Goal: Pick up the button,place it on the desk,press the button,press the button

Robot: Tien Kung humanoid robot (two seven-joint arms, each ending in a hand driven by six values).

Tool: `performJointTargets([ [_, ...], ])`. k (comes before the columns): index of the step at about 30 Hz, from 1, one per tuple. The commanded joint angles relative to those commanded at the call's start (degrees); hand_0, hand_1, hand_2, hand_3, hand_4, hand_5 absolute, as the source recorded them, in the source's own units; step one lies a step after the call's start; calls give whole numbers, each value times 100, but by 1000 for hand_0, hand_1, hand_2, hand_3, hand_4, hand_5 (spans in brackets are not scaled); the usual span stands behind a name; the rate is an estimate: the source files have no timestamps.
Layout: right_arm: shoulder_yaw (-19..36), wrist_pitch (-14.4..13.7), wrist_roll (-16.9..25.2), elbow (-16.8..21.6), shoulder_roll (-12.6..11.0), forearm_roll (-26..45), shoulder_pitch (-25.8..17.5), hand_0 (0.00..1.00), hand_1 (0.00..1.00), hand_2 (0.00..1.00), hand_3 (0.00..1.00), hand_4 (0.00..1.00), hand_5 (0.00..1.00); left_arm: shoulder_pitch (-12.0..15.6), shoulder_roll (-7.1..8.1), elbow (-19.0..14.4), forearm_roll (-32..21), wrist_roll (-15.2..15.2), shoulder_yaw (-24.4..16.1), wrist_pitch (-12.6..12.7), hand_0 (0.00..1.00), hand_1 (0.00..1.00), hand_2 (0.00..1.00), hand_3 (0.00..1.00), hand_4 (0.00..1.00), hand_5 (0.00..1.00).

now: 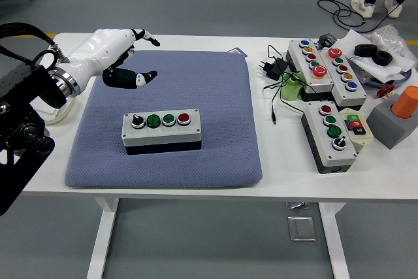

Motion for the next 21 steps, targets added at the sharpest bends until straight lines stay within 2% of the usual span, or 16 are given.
performJointTargets([
  [1, 0, -1, 1, 0, 1, 4, 2, 630, 485, 537, 584, 263, 12, 19, -7, 71, -223, -18, -25, 198, 120, 221, 251, 905, 998, 975],
  [2, 2, -1, 0, 0, 2, 2, 6, 630, 485, 537, 584, 262, 12, 57, -20, 166, -484, -87, -63, 413, 616, 768, 848, 998, 998, 998],
  [4, 2, -3, 0, 0, 4, 6, 8, 630, 485, 537, 584, 262, 12, 105, -42, 281, -968, -200, -119, 756, 616, 768, 848, 998, 998, 998],
  [6, 2, -5, 0, 0, 5, 10, 9, 630, 485, 537, 584, 262, 12, 132, -55, 346, -1415, -274, -154, 954, 616, 768, 848, 998, 998, 998],
  [7, 1, -5, 1, 0, 5, 13, 11, 630, 485, 537, 584, 262, 12, 161, -68, 412, -1676, -378, -190, 1142, 616, 768, 848, 998, 998, 998],
  [8, -2, -6, 2, 0, 6, 20, 12, 630, 486, 537, 584, 262, 11, 195, -80, 495, -1937, -524, -207, 1366, 850, 936, 998, 998, 943, 998],
  [10, 2, -6, 1, 0, 7, 17, 12, 630, 486, 537, 584, 262, 11, 232, -93, 573, -2421, -657, -232, 1641, 850, 936, 998, 998, 943, 998],
  [13, 5, -5, -3, 0, 8, 6, 13, 630, 486, 537, 584, 262, 11, 320, -109, 672, -3128, -736, -313, 1877, 850, 936, 998, 998, 943, 998],
  [14, 5, -5, -3, 0, 8, 5, 13, 630, 485, 537, 584, 262, 12, 339, -112, 687, -3352, -745, -331, 1907, 894, 961, 998, 998, 888, 998],
  [19, 11, -4, -8, 0, 10, -4, 10, 630, 485, 537, 584, 262, 12, 494, -103, 831, -4506, -805, -471, 1974, 894, 961, 998, 998, 888, 998],
  [21, 12, -3, -10, 0, 12, -6, 11, 629, 485, 537, 584, 262, 12, 564, -87, 934, -5028, -810, -578, 1856, 864, 946, 998, 998, 859, 998],
])
